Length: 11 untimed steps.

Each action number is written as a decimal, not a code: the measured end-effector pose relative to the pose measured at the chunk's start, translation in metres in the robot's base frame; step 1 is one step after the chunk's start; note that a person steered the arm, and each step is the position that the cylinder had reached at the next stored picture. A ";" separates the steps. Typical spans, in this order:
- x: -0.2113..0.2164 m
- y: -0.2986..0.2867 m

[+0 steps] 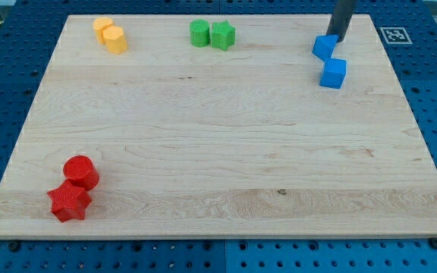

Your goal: Move the blue triangle to the top side of the blue cube

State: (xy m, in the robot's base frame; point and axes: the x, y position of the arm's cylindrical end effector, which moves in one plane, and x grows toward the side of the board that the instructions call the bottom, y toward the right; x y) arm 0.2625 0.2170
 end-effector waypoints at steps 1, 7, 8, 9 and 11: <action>0.005 0.019; 0.004 -0.012; 0.018 -0.011; 0.019 -0.011; 0.034 -0.010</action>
